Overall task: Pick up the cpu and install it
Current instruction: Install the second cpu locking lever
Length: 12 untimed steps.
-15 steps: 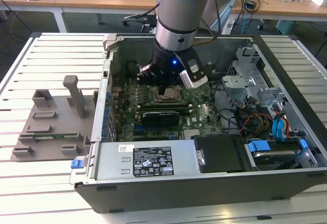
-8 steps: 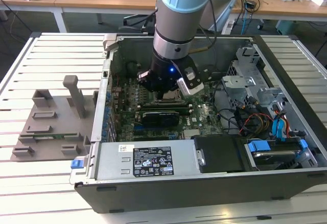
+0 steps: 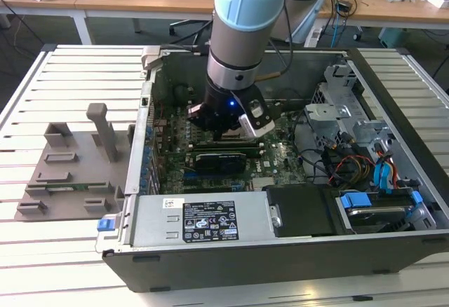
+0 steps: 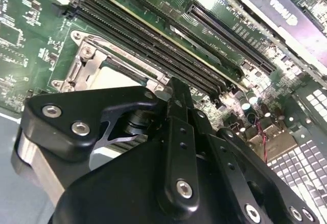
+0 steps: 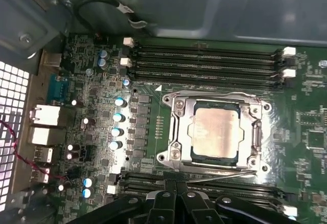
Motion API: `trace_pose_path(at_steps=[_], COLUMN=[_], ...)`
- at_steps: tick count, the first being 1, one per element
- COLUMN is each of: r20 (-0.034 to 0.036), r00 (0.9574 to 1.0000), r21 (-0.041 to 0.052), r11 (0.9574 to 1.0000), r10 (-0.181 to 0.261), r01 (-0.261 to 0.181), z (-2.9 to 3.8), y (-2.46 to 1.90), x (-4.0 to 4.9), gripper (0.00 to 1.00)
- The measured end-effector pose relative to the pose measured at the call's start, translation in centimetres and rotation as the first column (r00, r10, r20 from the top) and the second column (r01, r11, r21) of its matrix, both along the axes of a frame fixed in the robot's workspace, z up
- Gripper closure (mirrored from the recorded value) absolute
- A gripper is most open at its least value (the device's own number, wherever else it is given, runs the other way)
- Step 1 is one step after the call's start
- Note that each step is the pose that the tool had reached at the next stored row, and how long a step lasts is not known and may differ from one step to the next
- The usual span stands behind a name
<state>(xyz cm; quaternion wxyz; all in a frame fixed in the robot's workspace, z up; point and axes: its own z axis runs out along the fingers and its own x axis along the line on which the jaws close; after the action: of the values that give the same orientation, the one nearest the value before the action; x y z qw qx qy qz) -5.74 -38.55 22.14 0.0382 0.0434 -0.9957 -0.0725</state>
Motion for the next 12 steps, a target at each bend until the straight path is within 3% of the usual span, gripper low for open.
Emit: trace_pose_path(at_steps=[6, 12], r20=[-0.0002, -0.0003], r00=[1.0000, 1.0000], r21=[0.0004, 0.0060], r11=[1.0000, 1.0000], r10=[0.000, 0.000], r01=[0.000, 0.000], z=[-1.13, -1.61], y=[0.13, 0.54], x=[-0.46, -0.88], gripper=[0.89, 0.89])
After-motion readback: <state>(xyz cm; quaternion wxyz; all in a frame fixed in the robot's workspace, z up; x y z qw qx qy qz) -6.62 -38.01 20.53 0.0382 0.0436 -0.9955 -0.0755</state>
